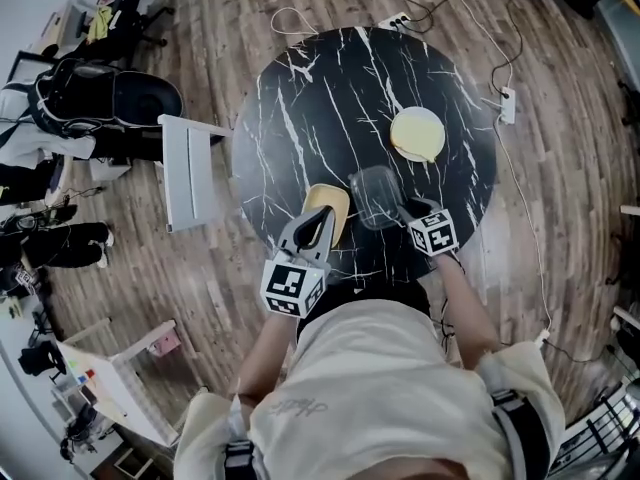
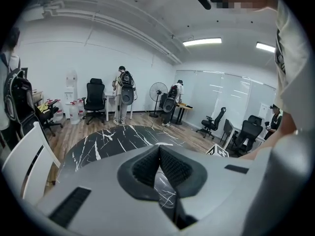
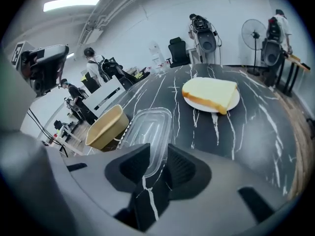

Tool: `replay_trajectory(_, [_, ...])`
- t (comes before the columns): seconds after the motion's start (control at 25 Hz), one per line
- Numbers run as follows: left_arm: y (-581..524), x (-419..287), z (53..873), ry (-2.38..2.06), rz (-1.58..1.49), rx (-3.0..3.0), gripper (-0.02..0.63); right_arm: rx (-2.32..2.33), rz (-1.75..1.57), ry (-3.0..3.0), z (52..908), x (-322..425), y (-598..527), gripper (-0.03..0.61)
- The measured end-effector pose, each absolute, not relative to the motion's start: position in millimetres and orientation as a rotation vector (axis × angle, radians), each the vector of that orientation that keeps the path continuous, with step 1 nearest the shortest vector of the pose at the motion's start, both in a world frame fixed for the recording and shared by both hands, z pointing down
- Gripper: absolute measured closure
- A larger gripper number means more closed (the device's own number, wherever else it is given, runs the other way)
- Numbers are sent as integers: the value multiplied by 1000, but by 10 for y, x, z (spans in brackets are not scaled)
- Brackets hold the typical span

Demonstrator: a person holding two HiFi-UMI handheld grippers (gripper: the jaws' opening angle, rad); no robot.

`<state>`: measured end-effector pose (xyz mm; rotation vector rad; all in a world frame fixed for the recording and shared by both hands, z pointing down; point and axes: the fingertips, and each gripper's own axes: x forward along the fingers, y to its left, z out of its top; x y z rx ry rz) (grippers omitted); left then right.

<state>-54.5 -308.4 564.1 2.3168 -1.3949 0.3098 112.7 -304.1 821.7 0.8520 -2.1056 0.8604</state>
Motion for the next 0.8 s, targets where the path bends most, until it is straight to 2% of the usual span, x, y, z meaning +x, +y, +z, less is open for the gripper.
replay_trajectory(0.32, [-3130, -568, 5725, -1435, 310, 2257, 597, 804, 914, -2079, 8370, 1118, -3106, 473])
replay_trajectory(0.52, [-3135, -583, 5796, -1444, 312, 2233, 597, 790, 961, -2054, 8470, 1145, -3125, 532])
replay_trajectory(0.8, [-3129, -635, 5853, -1452, 313, 2217, 597, 738, 955, -2057, 8462, 1065, -3101, 489])
